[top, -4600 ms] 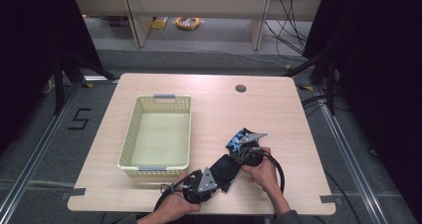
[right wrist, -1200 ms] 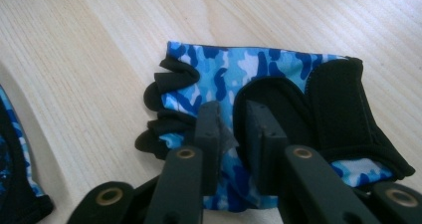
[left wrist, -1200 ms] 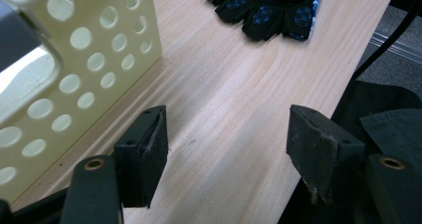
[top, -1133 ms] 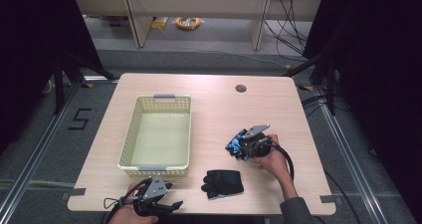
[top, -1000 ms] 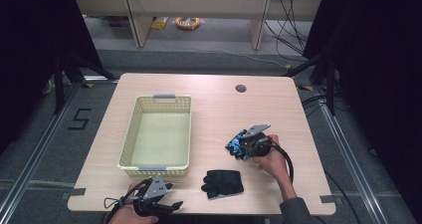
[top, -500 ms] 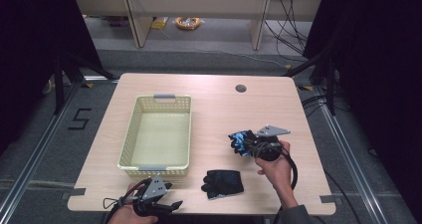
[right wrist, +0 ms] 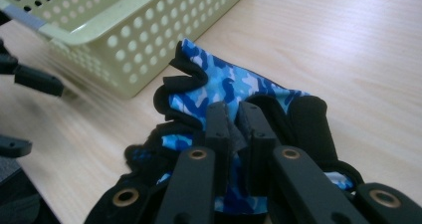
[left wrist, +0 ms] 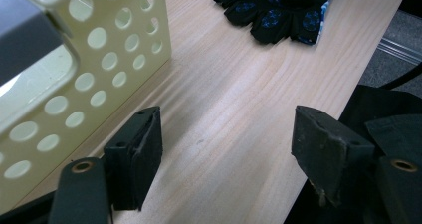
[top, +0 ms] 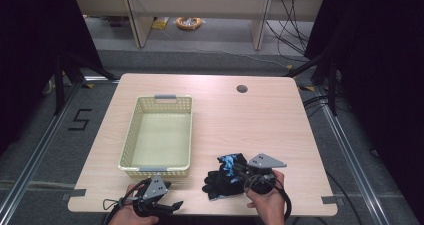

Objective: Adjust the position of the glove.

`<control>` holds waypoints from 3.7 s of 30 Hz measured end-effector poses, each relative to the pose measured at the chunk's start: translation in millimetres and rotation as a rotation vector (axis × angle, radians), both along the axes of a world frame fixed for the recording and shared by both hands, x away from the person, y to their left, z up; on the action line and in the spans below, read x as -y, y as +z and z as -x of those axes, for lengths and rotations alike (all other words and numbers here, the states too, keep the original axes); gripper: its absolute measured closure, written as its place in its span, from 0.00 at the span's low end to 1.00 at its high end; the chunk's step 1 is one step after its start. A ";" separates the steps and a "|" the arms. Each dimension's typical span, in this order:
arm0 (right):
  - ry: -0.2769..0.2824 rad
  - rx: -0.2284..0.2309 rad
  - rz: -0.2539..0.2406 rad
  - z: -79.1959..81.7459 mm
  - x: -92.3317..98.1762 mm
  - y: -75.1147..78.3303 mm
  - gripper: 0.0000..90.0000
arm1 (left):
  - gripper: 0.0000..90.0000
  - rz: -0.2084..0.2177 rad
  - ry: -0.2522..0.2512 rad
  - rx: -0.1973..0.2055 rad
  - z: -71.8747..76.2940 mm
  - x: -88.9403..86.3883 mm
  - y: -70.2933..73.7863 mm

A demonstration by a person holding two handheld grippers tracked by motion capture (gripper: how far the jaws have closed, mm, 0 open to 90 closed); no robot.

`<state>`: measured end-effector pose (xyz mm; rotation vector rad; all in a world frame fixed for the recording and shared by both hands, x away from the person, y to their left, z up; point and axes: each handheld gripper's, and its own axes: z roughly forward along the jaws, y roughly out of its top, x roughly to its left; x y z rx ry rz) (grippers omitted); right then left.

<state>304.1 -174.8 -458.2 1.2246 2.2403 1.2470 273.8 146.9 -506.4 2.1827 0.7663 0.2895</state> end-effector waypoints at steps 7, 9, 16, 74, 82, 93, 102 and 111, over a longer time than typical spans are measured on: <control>-0.006 0.013 0.013 17.8 -12.5 -3.8 0.93 | 0.30 -0.014 -0.016 0.024 -0.3 -0.3 2.6; -0.007 0.015 -0.004 21.0 -13.7 -6.3 0.93 | 0.30 0.019 -0.003 0.008 1.6 2.2 2.1; -0.010 -0.011 0.012 27.9 -18.7 -11.3 0.94 | 0.33 0.035 -0.051 0.043 3.0 18.2 8.3; 0.086 -0.200 0.012 -23.0 14.3 -36.9 0.90 | 0.82 -0.064 -0.194 0.091 -11.4 91.5 -4.3; 0.073 -0.158 -0.114 -15.1 23.2 -24.0 1.00 | 0.95 -0.048 -0.202 0.147 -10.0 85.5 12.5; 0.049 -0.146 -0.209 5.5 28.4 -22.9 1.00 | 0.95 -0.063 -0.164 0.171 -23.1 77.2 12.5; 0.032 -0.239 -0.146 0.9 28.9 -40.8 0.96 | 0.91 -0.089 -0.179 0.139 -21.1 81.1 -2.7; -0.022 -0.163 -0.079 -0.7 44.2 -27.5 0.78 | 0.72 -0.080 -0.167 0.088 -24.4 68.0 -3.6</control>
